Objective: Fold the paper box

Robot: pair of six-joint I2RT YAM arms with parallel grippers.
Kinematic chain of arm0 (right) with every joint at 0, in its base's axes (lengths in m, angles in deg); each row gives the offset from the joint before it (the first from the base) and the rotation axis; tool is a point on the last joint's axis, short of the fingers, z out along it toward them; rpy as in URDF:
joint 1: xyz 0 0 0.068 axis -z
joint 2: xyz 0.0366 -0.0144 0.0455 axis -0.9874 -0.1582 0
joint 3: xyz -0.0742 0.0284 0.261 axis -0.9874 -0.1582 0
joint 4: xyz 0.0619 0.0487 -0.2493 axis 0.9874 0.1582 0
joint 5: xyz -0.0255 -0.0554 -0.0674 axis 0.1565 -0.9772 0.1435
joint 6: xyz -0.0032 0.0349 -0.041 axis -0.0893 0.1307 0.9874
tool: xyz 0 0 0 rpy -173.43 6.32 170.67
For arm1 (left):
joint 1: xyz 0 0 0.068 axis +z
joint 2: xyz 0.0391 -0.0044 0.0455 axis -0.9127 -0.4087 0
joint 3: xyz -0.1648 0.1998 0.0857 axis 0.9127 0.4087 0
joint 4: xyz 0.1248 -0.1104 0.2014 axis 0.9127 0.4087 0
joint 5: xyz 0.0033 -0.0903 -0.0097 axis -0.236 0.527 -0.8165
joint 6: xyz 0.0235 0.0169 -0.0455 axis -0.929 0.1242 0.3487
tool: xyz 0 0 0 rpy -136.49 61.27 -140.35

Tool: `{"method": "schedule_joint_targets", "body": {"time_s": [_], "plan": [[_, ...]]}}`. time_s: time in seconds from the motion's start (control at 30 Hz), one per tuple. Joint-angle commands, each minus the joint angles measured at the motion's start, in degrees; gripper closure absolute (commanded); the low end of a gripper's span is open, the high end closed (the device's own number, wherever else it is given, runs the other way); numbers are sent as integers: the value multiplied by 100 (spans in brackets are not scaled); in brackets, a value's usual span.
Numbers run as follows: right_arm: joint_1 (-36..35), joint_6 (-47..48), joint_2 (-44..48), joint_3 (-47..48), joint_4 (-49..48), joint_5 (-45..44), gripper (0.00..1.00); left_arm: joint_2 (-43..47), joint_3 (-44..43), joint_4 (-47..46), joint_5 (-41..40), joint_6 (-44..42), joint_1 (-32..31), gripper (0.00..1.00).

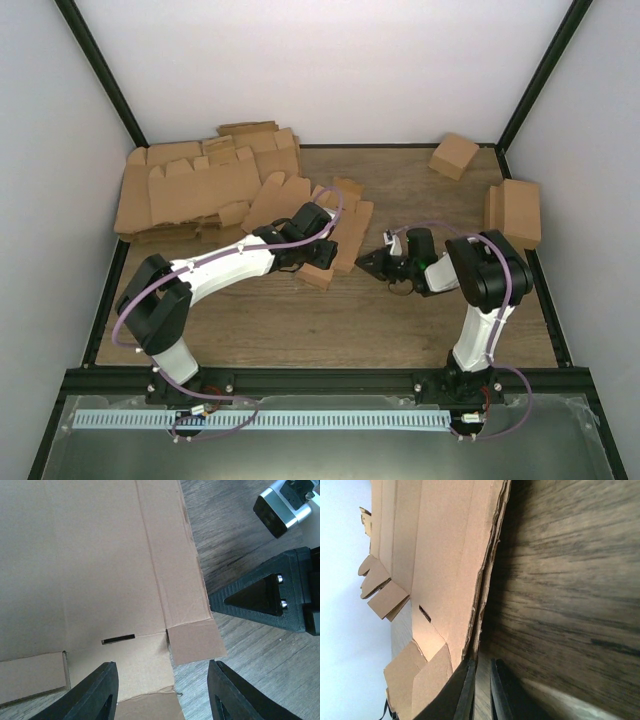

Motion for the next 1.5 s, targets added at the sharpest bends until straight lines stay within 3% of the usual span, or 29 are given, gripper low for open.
{"method": "schedule_joint_targets", "body": {"time_s": [0.0, 0.37, 0.9, 1.13, 1.23, 1.47], "plan": [[29, -26, -192, 150, 29, -14, 90, -75, -132, 33, 57, -39, -1, 49], [30, -287, -339, 260, -268, 273, 90, -131, -100, 30, 196, -80, 2, 49], [-81, -231, -590, 634, -92, 376, 78, -190, -71, 83, 212, -118, -8, 49], [-157, -194, -719, 705, -101, 368, 86, -331, -140, 132, 378, -169, -10, 49], [-171, -191, -571, 648, -133, 299, 98, -504, -387, 290, 332, -163, -6, 49], [-239, 240, 28, 586, 317, 48, 99, -801, -922, 562, 304, -244, -26, 49]]}}
